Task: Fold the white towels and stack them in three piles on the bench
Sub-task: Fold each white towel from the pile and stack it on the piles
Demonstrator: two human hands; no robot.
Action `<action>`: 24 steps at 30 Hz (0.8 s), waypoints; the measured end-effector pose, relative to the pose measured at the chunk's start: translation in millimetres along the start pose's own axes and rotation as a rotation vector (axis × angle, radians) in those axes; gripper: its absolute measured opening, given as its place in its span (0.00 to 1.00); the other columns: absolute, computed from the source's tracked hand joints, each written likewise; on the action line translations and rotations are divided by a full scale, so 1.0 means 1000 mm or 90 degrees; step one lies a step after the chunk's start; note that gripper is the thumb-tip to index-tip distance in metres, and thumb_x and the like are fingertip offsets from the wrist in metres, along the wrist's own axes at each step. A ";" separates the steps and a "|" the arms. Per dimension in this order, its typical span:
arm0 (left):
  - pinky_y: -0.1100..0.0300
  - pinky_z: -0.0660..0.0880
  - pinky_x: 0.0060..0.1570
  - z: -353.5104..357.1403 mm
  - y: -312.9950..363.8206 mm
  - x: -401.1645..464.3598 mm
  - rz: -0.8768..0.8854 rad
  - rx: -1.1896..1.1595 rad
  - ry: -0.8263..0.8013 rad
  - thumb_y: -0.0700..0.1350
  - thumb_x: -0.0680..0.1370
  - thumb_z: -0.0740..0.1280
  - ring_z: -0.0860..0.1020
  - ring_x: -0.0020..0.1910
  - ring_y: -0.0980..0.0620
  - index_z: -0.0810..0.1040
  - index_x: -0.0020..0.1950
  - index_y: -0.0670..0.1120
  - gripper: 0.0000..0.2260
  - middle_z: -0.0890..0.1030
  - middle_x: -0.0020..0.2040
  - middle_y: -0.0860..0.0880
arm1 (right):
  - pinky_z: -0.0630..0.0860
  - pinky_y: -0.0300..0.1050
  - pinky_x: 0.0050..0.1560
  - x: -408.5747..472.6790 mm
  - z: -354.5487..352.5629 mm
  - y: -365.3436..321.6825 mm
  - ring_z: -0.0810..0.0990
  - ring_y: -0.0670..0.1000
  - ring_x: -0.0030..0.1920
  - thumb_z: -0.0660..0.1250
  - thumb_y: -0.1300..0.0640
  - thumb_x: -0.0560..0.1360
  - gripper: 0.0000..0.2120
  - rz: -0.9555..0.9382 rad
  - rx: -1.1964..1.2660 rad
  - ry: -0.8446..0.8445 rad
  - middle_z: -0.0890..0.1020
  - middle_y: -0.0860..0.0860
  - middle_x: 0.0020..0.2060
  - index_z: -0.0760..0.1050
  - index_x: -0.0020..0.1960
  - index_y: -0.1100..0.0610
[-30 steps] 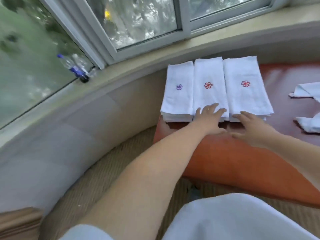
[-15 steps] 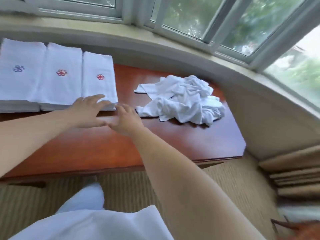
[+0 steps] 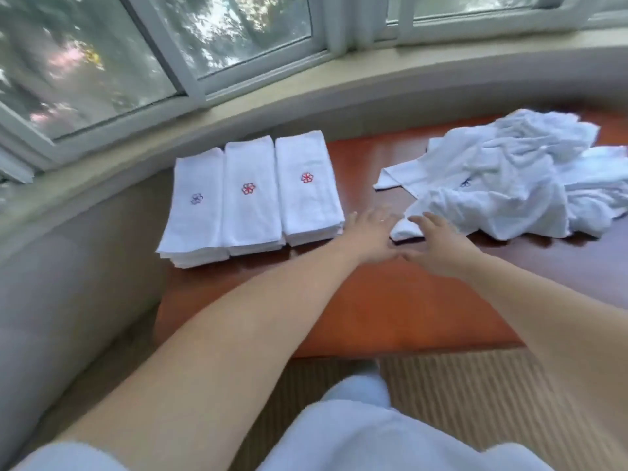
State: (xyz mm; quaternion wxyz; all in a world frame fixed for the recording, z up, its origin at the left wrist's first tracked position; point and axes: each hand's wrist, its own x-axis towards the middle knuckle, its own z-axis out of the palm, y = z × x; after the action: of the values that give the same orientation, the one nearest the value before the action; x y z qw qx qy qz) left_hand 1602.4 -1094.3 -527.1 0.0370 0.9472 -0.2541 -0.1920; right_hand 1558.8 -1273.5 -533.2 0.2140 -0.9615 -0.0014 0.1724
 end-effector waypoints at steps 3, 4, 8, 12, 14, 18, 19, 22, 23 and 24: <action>0.43 0.58 0.75 0.003 0.011 0.044 0.011 -0.024 0.021 0.64 0.76 0.67 0.57 0.80 0.45 0.56 0.82 0.54 0.39 0.53 0.83 0.48 | 0.60 0.53 0.75 0.016 -0.022 0.021 0.59 0.58 0.79 0.71 0.40 0.76 0.40 -0.009 -0.024 0.003 0.61 0.55 0.79 0.59 0.81 0.53; 0.44 0.59 0.74 0.002 0.014 0.058 0.009 -0.019 0.031 0.64 0.76 0.68 0.59 0.80 0.45 0.56 0.82 0.54 0.39 0.55 0.83 0.48 | 0.60 0.53 0.75 0.024 -0.027 0.028 0.59 0.58 0.78 0.70 0.39 0.77 0.40 -0.004 -0.032 -0.002 0.61 0.55 0.79 0.58 0.81 0.53; 0.45 0.62 0.72 0.000 0.031 0.106 0.012 -0.032 0.023 0.67 0.74 0.68 0.62 0.78 0.46 0.57 0.81 0.58 0.39 0.59 0.81 0.50 | 0.57 0.54 0.77 0.050 -0.044 0.064 0.55 0.57 0.80 0.68 0.37 0.77 0.40 0.026 -0.025 -0.023 0.57 0.54 0.81 0.56 0.82 0.51; 0.45 0.63 0.72 0.000 0.041 0.141 0.016 -0.032 0.007 0.66 0.75 0.67 0.64 0.77 0.46 0.57 0.81 0.58 0.38 0.59 0.81 0.51 | 0.55 0.54 0.78 0.076 -0.055 0.096 0.53 0.56 0.81 0.67 0.40 0.78 0.38 0.027 -0.007 -0.028 0.57 0.54 0.81 0.56 0.82 0.50; 0.44 0.62 0.73 0.000 0.049 0.159 0.009 -0.037 -0.007 0.65 0.75 0.67 0.62 0.78 0.47 0.57 0.81 0.58 0.38 0.56 0.82 0.52 | 0.54 0.53 0.79 0.091 -0.061 0.114 0.53 0.56 0.81 0.67 0.40 0.78 0.38 0.021 0.001 -0.026 0.57 0.54 0.81 0.56 0.82 0.50; 0.46 0.58 0.75 0.014 0.074 0.193 -0.034 -0.079 -0.031 0.63 0.77 0.67 0.58 0.79 0.47 0.57 0.81 0.57 0.36 0.53 0.83 0.52 | 0.55 0.52 0.79 0.115 -0.069 0.156 0.52 0.55 0.81 0.68 0.41 0.78 0.38 0.015 0.014 -0.064 0.55 0.54 0.82 0.56 0.82 0.50; 0.46 0.57 0.76 0.019 0.082 0.201 -0.047 -0.090 -0.034 0.63 0.77 0.67 0.58 0.80 0.47 0.57 0.81 0.57 0.36 0.53 0.83 0.52 | 0.56 0.52 0.78 0.121 -0.072 0.169 0.52 0.55 0.81 0.68 0.41 0.78 0.38 0.014 0.012 -0.076 0.55 0.54 0.82 0.56 0.82 0.50; 0.46 0.60 0.75 0.034 0.105 0.226 -0.098 -0.117 -0.032 0.61 0.78 0.68 0.59 0.79 0.46 0.58 0.81 0.56 0.35 0.55 0.82 0.51 | 0.54 0.52 0.79 0.138 -0.081 0.211 0.51 0.56 0.81 0.67 0.41 0.79 0.37 -0.007 -0.006 -0.121 0.55 0.54 0.82 0.56 0.82 0.50; 0.46 0.63 0.74 0.039 0.114 0.233 -0.120 -0.133 -0.033 0.59 0.78 0.68 0.61 0.78 0.46 0.59 0.81 0.55 0.34 0.56 0.82 0.50 | 0.54 0.52 0.79 0.143 -0.083 0.224 0.52 0.56 0.81 0.67 0.41 0.79 0.37 -0.017 -0.018 -0.137 0.55 0.53 0.82 0.56 0.82 0.50; 0.46 0.66 0.71 0.043 0.122 0.240 -0.147 -0.165 -0.040 0.58 0.78 0.68 0.64 0.77 0.45 0.59 0.81 0.55 0.34 0.57 0.81 0.50 | 0.55 0.53 0.79 0.149 -0.086 0.238 0.52 0.56 0.81 0.66 0.41 0.79 0.36 -0.027 -0.031 -0.153 0.54 0.53 0.82 0.56 0.82 0.49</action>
State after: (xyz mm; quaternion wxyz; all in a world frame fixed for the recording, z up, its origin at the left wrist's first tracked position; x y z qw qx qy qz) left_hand 1720.3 -1317.9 -629.6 0.1284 0.9510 -0.1179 -0.2552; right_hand 1710.9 -1513.5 -607.9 0.1921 -0.9386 -0.0514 0.2820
